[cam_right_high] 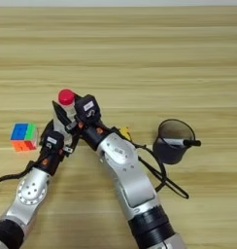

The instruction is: Move the objects on the table

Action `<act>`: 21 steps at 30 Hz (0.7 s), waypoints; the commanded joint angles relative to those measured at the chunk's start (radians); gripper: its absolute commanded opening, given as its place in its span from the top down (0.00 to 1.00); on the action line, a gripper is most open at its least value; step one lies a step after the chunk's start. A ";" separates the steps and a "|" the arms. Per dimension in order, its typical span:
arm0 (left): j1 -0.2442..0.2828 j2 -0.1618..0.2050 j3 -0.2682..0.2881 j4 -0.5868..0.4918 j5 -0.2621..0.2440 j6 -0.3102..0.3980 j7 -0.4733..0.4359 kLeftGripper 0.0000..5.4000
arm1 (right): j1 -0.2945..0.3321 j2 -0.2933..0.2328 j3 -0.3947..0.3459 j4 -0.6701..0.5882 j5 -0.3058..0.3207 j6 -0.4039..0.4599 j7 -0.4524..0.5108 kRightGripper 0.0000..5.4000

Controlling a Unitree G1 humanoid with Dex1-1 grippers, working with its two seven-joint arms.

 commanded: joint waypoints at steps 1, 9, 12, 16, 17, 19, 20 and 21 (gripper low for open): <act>-0.007 -0.013 0.004 -0.033 -0.020 -0.019 -0.007 0.41 | -0.003 0.000 0.002 0.033 -0.016 0.004 0.002 0.61; -0.010 -0.008 0.021 -0.028 -0.035 -0.025 -0.004 0.41 | -0.004 0.001 -0.002 0.043 -0.018 -0.003 0.000 0.61; -0.010 -0.007 0.025 -0.026 -0.035 -0.025 -0.001 0.41 | -0.006 0.001 -0.002 0.046 -0.020 -0.004 -0.001 0.51; -0.010 -0.007 0.033 -0.023 -0.037 -0.025 0.003 0.42 | -0.003 0.003 -0.005 0.045 -0.019 -0.012 0.000 0.40; -0.011 -0.007 0.036 -0.022 -0.037 -0.025 0.004 0.42 | -0.002 0.005 -0.007 0.043 -0.017 -0.018 0.001 0.40; -0.013 -0.007 0.041 -0.016 -0.038 -0.025 0.005 0.42 | -0.001 0.009 -0.012 0.035 -0.011 -0.027 0.003 0.35; -0.014 -0.007 0.043 -0.013 -0.040 -0.025 0.006 0.42 | 0.001 0.011 -0.015 0.031 -0.006 -0.032 0.003 0.32; -0.016 -0.006 0.047 -0.006 -0.043 -0.025 0.006 0.42 | 0.002 0.013 -0.019 0.024 -0.002 -0.040 0.003 0.31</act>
